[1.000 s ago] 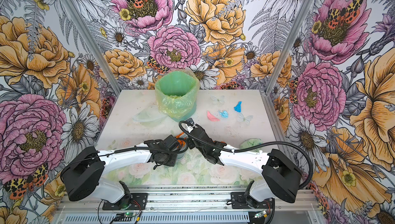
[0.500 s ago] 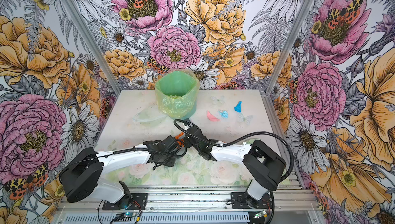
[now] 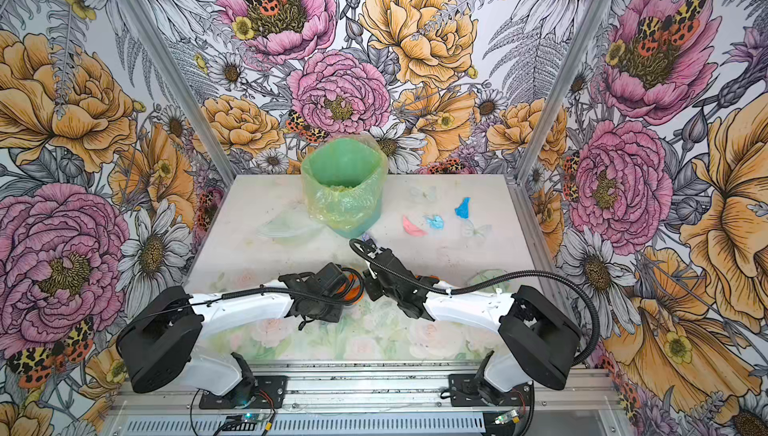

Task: Sweep away the paper scraps from the table
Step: 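Push the orange scrap with the brush into the dustpan while the left gripper holds it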

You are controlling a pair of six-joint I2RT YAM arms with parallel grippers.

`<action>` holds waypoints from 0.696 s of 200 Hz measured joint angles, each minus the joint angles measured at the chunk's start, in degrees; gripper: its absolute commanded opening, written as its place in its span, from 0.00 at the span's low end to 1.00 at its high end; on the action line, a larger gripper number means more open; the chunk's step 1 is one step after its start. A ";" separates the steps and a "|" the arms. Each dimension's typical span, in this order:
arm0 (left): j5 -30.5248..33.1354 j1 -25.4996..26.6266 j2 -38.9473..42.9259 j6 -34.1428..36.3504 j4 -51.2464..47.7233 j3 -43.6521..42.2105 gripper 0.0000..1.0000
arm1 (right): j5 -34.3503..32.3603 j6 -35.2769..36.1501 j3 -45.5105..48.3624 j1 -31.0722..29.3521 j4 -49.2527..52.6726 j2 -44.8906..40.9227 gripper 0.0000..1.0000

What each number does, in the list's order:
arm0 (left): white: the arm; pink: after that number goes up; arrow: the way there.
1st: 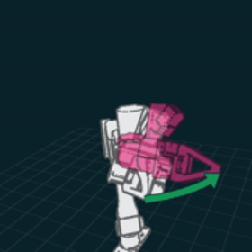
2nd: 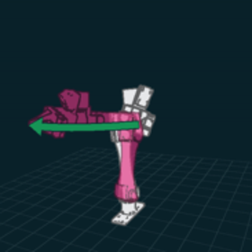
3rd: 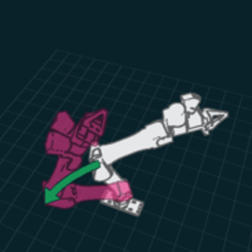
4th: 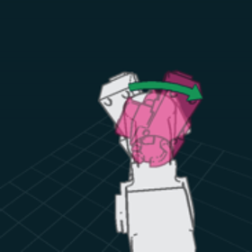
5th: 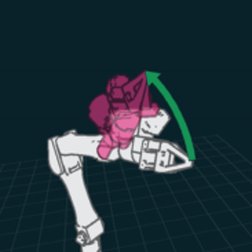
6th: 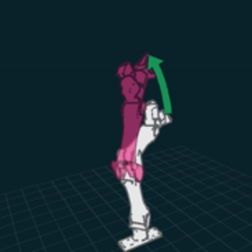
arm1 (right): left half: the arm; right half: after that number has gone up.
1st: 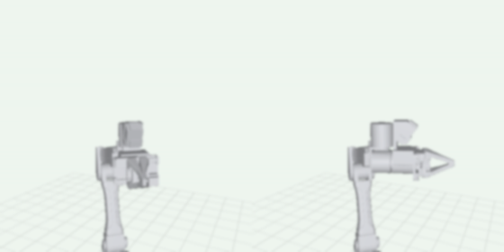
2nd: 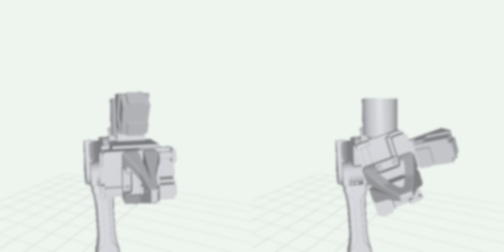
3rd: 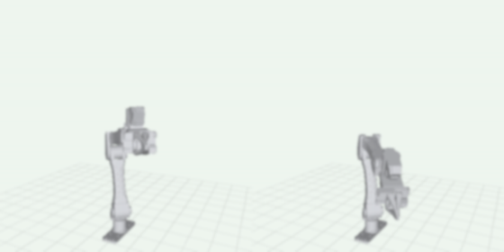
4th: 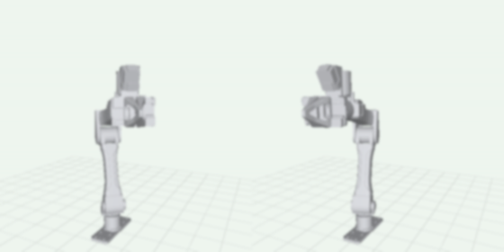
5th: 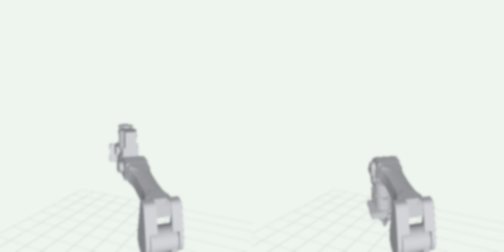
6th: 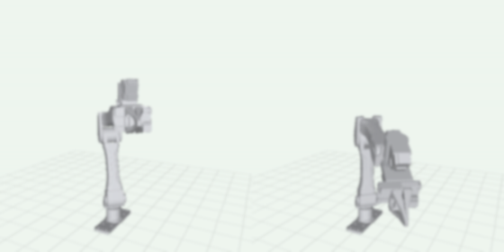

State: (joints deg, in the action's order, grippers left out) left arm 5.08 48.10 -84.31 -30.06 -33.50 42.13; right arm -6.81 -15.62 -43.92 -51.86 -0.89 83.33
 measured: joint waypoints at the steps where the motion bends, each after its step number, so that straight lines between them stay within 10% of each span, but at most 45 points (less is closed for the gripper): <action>1: 0.00 0.00 -0.02 0.00 0.00 0.02 0.14 | 0.09 -0.02 0.00 0.00 0.09 -0.02 0.00; 139: 1.77 1.99 1.57 0.72 -0.59 1.22 0.13 | -1.77 -0.85 0.28 2.93 4.04 -13.88 0.00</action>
State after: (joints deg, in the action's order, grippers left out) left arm 6.85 50.09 -82.74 -29.34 -34.09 43.35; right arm -8.58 -16.47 -43.64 -48.93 3.16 69.45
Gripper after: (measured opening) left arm 0.223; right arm 0.181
